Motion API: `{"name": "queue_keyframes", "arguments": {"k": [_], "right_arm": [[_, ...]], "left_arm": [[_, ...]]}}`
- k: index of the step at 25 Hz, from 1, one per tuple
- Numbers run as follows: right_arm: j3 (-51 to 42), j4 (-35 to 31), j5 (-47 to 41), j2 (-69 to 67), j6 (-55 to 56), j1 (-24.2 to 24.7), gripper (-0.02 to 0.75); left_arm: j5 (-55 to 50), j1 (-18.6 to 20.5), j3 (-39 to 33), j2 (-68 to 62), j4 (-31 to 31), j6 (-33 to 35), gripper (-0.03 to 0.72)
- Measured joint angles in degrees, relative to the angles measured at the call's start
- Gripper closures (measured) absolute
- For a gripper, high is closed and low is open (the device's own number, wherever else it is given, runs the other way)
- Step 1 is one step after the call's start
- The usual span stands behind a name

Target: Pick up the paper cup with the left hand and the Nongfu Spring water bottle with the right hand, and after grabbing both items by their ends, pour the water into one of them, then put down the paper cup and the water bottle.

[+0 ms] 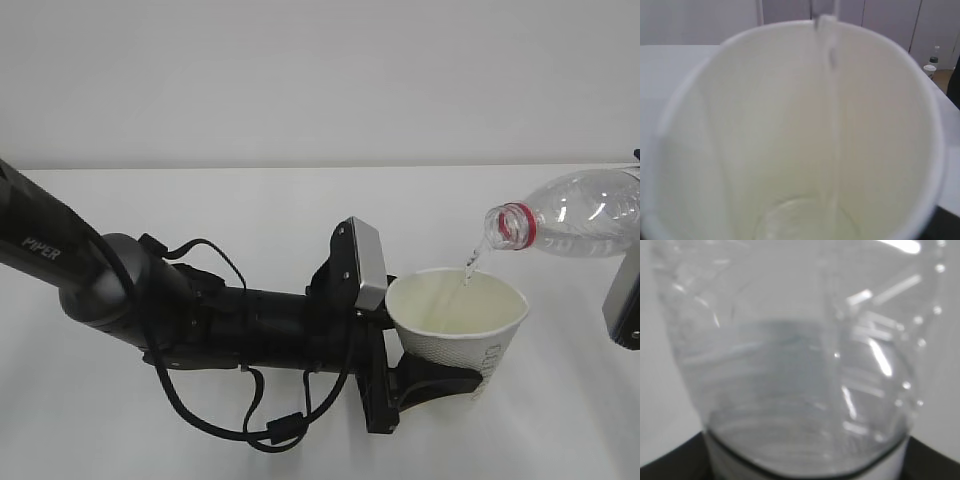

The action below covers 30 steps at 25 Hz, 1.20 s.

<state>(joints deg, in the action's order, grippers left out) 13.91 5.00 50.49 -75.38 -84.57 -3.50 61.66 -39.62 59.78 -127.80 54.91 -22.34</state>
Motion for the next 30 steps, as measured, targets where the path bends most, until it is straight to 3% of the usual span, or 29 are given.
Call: {"name": "queue_keyframes", "arguments": {"k": [30], "right_arm": [[0.0, 0.0, 0.0, 0.0, 0.0, 0.0, 0.298]], "left_arm": [[-0.1, 0.0, 0.0, 0.0, 0.0, 0.0, 0.188]]}}
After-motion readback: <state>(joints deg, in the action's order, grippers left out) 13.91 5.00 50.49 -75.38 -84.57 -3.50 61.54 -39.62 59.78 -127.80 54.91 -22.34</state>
